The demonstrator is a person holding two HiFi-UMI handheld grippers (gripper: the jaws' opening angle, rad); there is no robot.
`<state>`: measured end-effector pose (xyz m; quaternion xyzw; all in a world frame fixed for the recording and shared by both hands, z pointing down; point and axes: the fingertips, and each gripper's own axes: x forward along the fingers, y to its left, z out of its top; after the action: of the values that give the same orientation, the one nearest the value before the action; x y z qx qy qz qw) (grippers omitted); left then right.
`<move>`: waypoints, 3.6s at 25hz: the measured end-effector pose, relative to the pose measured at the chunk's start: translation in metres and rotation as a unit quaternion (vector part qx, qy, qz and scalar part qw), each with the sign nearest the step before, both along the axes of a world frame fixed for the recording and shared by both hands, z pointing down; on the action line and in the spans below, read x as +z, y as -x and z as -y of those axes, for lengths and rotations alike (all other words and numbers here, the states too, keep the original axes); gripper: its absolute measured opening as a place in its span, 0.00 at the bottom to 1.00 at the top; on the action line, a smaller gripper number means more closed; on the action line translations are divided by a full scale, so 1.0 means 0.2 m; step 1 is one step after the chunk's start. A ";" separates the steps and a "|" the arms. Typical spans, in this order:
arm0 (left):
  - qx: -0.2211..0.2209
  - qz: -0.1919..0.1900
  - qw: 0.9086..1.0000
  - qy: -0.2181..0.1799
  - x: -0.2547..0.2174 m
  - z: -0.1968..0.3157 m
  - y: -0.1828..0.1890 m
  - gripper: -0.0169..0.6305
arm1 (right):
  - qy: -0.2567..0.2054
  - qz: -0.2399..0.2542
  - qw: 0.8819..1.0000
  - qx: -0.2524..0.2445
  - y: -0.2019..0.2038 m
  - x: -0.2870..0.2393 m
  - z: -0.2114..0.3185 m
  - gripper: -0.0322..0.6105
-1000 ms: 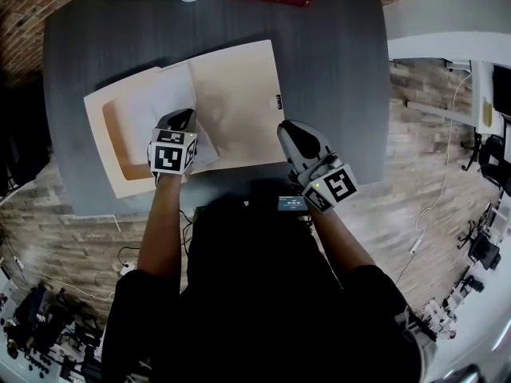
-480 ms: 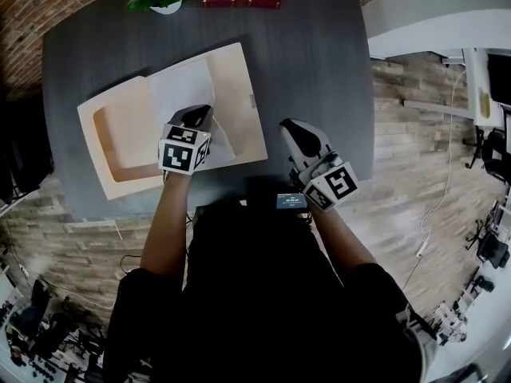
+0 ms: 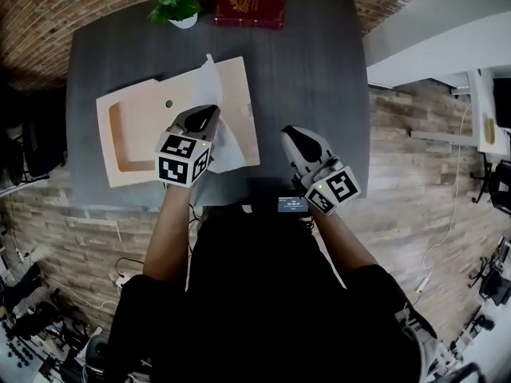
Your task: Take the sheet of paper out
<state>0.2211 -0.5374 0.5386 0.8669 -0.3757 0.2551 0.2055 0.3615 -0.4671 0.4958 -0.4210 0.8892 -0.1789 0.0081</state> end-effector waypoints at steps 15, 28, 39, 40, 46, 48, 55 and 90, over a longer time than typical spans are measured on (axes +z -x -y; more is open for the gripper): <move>-0.140 -0.235 0.952 -0.141 -0.78 -0.45 0.62 0.02 | -0.069 0.007 0.996 -0.056 0.30 -0.31 -0.29 0.11; -0.179 -0.264 0.931 -0.178 -0.75 -1.30 1.31 0.02 | -0.101 -0.013 0.995 0.003 0.59 -0.43 -0.97 0.11; -0.247 -0.272 0.910 -0.192 -0.53 -1.86 1.57 0.02 | -0.109 -0.038 0.993 0.006 0.61 -0.44 -1.36 0.11; -0.253 -0.269 0.908 -0.199 -0.53 -1.90 1.57 0.02 | -0.110 -0.038 0.993 0.005 0.61 -0.44 -1.39 0.11; -0.276 -0.226 0.893 -0.274 -0.61 -2.19 1.55 0.02 | -0.119 -0.024 0.992 -0.016 0.60 -0.47 -1.60 0.11; -0.278 -0.208 0.891 -0.293 -0.63 -2.29 1.51 0.02 | -0.118 -0.022 0.992 -0.025 0.58 -0.46 -1.70 0.11; -0.273 -0.124 0.899 -0.319 -0.61 -2.63 1.26 0.02 | -0.108 -0.034 0.993 -0.043 0.42 -0.37 -2.13 0.11; -0.200 -0.119 0.927 -0.296 -0.47 -3.13 1.42 0.02 | -0.102 -0.092 0.991 -0.002 0.87 -0.26 -2.63 0.10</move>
<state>-0.0629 0.0881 0.4440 0.8194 -0.5721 -0.0189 0.0297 0.1867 0.0588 0.4434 -0.4311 0.9005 -0.0478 -0.0309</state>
